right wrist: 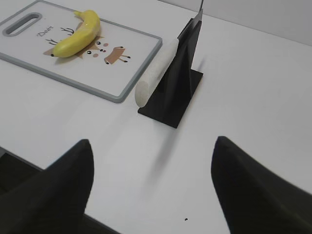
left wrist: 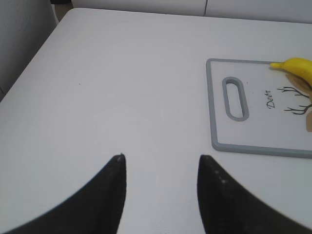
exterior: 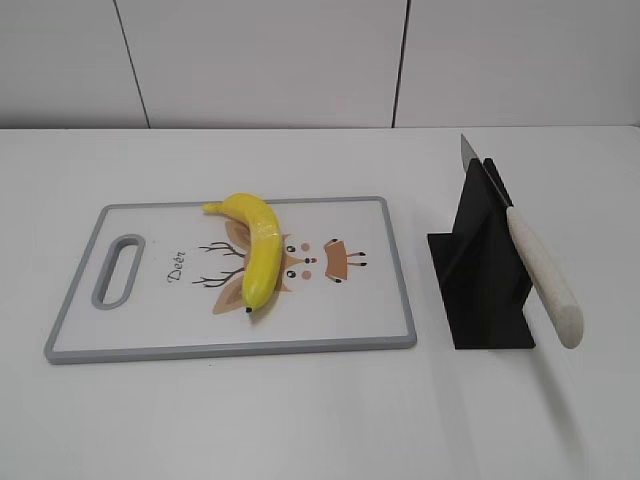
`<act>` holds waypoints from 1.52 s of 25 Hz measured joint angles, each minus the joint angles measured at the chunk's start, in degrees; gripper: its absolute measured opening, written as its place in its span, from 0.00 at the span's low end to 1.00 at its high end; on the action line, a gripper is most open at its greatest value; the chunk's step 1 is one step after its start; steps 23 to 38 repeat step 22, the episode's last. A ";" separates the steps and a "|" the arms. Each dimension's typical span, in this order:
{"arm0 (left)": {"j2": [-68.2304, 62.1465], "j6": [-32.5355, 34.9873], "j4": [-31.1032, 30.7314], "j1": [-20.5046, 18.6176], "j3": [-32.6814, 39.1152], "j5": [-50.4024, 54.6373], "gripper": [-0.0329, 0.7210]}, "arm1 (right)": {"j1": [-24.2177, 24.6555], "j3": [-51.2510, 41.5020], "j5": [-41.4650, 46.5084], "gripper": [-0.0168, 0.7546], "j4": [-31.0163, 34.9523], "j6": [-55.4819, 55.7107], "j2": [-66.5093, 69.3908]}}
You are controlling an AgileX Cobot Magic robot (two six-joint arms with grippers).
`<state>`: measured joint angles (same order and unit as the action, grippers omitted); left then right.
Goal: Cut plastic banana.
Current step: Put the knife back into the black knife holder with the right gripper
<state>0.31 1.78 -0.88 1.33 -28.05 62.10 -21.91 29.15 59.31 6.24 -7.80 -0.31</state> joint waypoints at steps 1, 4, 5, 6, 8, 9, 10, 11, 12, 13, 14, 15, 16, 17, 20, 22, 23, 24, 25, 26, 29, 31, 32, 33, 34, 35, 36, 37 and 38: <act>0.00 0.00 0.00 0.00 0.00 0.00 0.63 | 0.35 0.00 0.00 0.76 0.06 0.00 0.00; 0.00 0.00 0.00 0.00 0.00 0.00 0.63 | 3.86 0.00 0.00 0.76 0.06 0.00 0.00; 0.00 0.00 0.00 0.00 0.00 0.00 0.63 | 5.78 0.00 0.00 0.76 0.06 0.00 0.00; 0.00 0.00 0.00 0.00 0.00 0.00 0.63 | 7.49 0.00 0.00 0.76 0.06 0.00 0.00; 0.00 0.00 0.00 0.00 0.00 0.05 0.63 | 11.80 0.00 0.00 0.76 0.06 0.00 0.00; 0.00 0.00 0.00 0.00 0.00 0.05 0.63 | 13.52 0.00 0.00 0.76 0.06 0.00 0.00; 0.00 0.00 0.00 0.00 0.00 0.05 0.63 | 15.31 0.00 0.00 0.76 0.06 0.00 0.00; 0.00 0.00 0.00 0.00 0.00 0.05 0.63 | 16.66 0.00 0.00 0.76 0.06 0.00 0.00; 0.00 0.00 0.01 0.00 0.00 0.05 0.63 | 17.62 0.00 0.00 0.76 0.06 0.00 0.00; 0.00 0.00 0.01 0.00 0.00 0.05 0.63 | 18.08 0.00 0.00 0.76 0.06 0.00 0.00; 0.00 0.00 0.01 0.00 0.00 0.05 0.63 | 18.26 0.00 0.05 0.76 0.06 0.00 0.00; 0.00 0.00 0.01 0.00 0.00 0.05 0.63 | 18.33 0.00 0.05 0.76 0.06 0.00 0.00; 0.00 0.00 0.01 0.00 0.00 0.05 0.63 | 18.33 0.00 0.05 0.76 0.06 0.00 0.00; 0.00 0.00 0.07 0.00 0.00 0.05 0.63 | 18.33 0.00 0.05 0.76 0.06 0.00 0.00; 0.00 0.00 0.07 0.00 0.00 0.00 0.63 | 18.33 0.00 0.05 0.76 0.06 0.00 0.00; 0.00 0.00 0.07 0.00 0.00 0.00 0.63 | 18.33 0.00 0.01 0.76 0.06 0.00 0.00; 0.00 0.00 0.07 0.00 0.00 0.00 0.63 | 18.33 0.00 0.01 0.76 0.06 0.00 0.00; 0.00 0.00 0.07 0.00 0.00 0.00 0.63 | 18.33 0.00 0.01 0.76 0.06 0.00 0.00; 0.00 0.00 0.07 0.00 0.00 0.00 0.63 | 18.33 0.00 0.01 0.76 0.06 0.00 0.00; 0.00 0.00 0.07 0.00 0.00 0.00 0.63 | 18.33 0.00 0.01 0.76 0.06 0.00 0.00; 0.00 0.00 0.07 0.00 0.00 0.00 0.63 | 18.33 0.00 0.01 0.76 0.06 0.00 0.00; 0.00 0.00 0.07 0.00 0.00 0.00 0.63 | 18.33 0.00 0.01 0.76 0.06 0.00 0.00; 0.00 0.00 0.07 0.00 0.00 0.00 0.63 | 18.33 0.00 0.01 0.76 0.06 0.00 0.00; 0.00 0.00 0.07 0.00 0.00 0.00 0.63 | 18.33 0.00 0.01 0.76 0.06 0.00 0.00; 0.00 0.00 0.07 0.00 0.00 0.00 0.63 | 18.33 0.00 0.01 0.76 0.06 0.00 0.00; 0.00 0.00 0.07 0.00 0.00 0.00 0.63 | 18.33 0.00 0.01 0.76 0.06 0.00 0.00; 0.00 0.00 0.07 0.00 0.00 0.00 0.63 | 18.33 0.00 0.01 0.76 0.06 0.00 0.00; 0.00 0.00 0.07 0.00 0.00 0.00 0.63 | 18.33 0.00 0.01 0.76 0.06 0.00 0.00; 0.00 0.00 0.07 0.00 0.00 0.00 0.63 | 18.33 0.00 0.01 0.76 0.06 0.00 0.00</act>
